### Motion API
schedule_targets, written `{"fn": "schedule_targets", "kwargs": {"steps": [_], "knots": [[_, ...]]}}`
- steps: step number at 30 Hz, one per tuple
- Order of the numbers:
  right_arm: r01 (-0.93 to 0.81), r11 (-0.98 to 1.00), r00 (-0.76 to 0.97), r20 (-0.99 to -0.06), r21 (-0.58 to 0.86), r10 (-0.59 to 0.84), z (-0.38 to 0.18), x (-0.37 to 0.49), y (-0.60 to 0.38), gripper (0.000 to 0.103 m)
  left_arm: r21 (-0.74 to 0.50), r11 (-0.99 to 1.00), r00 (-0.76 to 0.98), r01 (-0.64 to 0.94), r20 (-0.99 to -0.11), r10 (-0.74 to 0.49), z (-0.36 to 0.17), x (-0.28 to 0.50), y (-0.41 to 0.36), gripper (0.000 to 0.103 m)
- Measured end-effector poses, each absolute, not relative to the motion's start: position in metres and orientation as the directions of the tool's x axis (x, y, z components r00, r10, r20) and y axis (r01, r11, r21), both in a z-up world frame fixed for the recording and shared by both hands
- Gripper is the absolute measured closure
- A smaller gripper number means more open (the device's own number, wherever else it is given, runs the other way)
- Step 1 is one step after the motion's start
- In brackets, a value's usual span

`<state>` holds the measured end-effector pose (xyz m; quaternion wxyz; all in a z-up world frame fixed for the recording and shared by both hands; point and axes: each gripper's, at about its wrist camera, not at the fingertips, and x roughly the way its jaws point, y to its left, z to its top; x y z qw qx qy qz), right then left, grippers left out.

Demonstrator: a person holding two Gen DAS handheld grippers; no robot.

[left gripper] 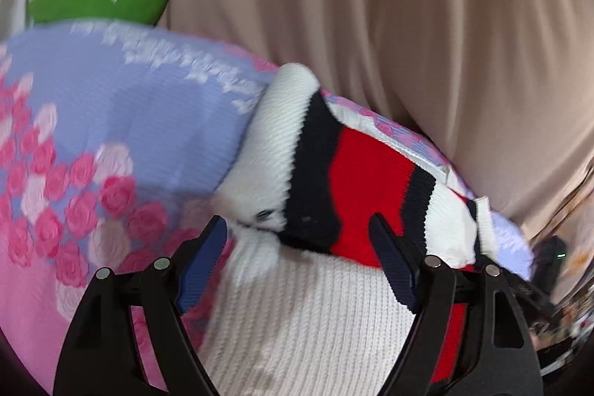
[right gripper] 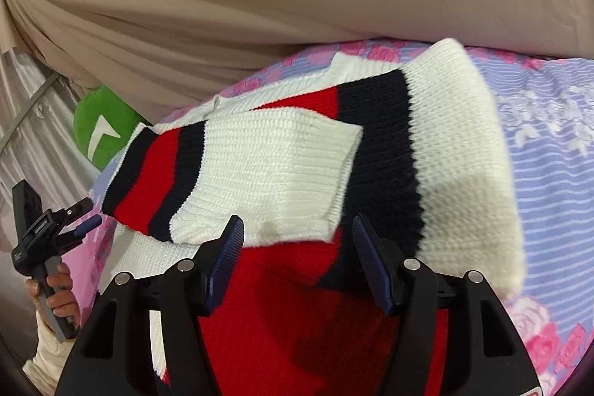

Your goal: Fold small clothes

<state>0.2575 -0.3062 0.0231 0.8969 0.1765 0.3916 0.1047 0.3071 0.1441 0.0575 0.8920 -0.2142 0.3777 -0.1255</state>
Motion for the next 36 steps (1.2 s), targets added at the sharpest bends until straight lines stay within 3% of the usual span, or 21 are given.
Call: {"fn": "schedule_targets", "kwargs": {"steps": [3,4,5,7,10,12,14,17,19,20,24,28,29,31,34,36], "knots": [[-0.03,0.919,0.654,-0.688,0.394,0.316,0.018,0.273,-0.295,0.043,-0.546,0.836,0.646,0.062,-0.617,-0.45,0.05,0.312,0.15,0.027],[-0.028,0.919,0.655,-0.687,0.394,0.315,0.018,0.275,-0.292,0.049,-0.565,0.823,0.629,0.061,-0.618,-0.471,0.046,0.317,0.144,0.027],[-0.028,0.919,0.654,-0.688,0.394,0.314,0.018,0.278,-0.289,0.068,-0.585,0.809,0.617,0.058,-0.616,-0.49,0.043,0.32,0.141,0.027],[-0.033,0.914,0.662,-0.676,0.403,0.322,0.023,0.279,-0.287,0.091,-0.601,0.797,0.607,0.054,-0.615,-0.504,0.04,0.328,0.133,0.028],[-0.08,0.919,0.741,-0.594,0.387,0.315,0.056,0.263,-0.287,0.093,-0.548,0.836,0.623,0.01,-0.65,-0.434,0.039,0.339,0.123,0.048],[-0.088,0.929,0.799,-0.532,0.359,0.281,0.079,0.246,-0.293,0.093,-0.476,0.879,0.633,-0.038,-0.692,-0.347,0.037,0.347,0.12,0.072],[-0.053,0.936,0.843,-0.487,0.348,0.228,0.09,0.228,-0.311,0.093,-0.436,0.898,0.623,-0.056,-0.718,-0.31,0.032,0.35,0.118,0.082],[0.068,0.952,0.809,-0.575,0.297,0.121,0.064,0.232,-0.338,0.094,-0.399,0.916,0.618,-0.04,-0.73,-0.291,0.023,0.347,0.105,0.083],[0.128,0.952,0.718,-0.688,0.277,0.103,0.021,0.25,-0.35,0.094,-0.312,0.95,0.645,-0.028,-0.732,-0.221,0.024,0.342,0.089,0.083],[0.131,0.949,0.708,-0.698,0.287,0.113,0.007,0.253,-0.353,0.095,-0.288,0.957,0.653,-0.028,-0.731,-0.201,0.024,0.34,0.084,0.083],[0.121,0.944,0.729,-0.673,0.308,0.126,0.016,0.248,-0.352,0.093,-0.239,0.971,0.683,-0.025,-0.713,-0.158,0.021,0.336,0.074,0.082],[0.163,0.926,0.751,-0.652,0.34,0.107,0.027,0.233,-0.364,0.085,-0.221,0.975,0.695,-0.019,-0.704,-0.146,0.018,0.33,0.068,0.081],[0.178,0.923,0.765,-0.637,0.342,0.089,0.035,0.228,-0.366,0.078,-0.22,0.975,0.696,-0.02,-0.703,-0.145,0.016,0.332,0.066,0.081],[0.17,0.93,0.793,-0.606,0.325,0.067,0.053,0.22,-0.361,0.075,-0.213,0.977,0.699,-0.02,-0.702,-0.139,0.016,0.33,0.062,0.081],[0.082,0.941,0.801,-0.583,0.328,0.133,0.074,0.232,-0.335,0.054,-0.201,0.979,0.701,-0.019,-0.701,-0.13,0.012,0.332,0.055,0.081],[-0.009,0.953,0.782,-0.591,0.304,0.196,0.084,0.252,-0.3,0.054,-0.2,0.98,0.702,-0.022,-0.701,-0.127,0.015,0.332,0.059,0.081]]}}
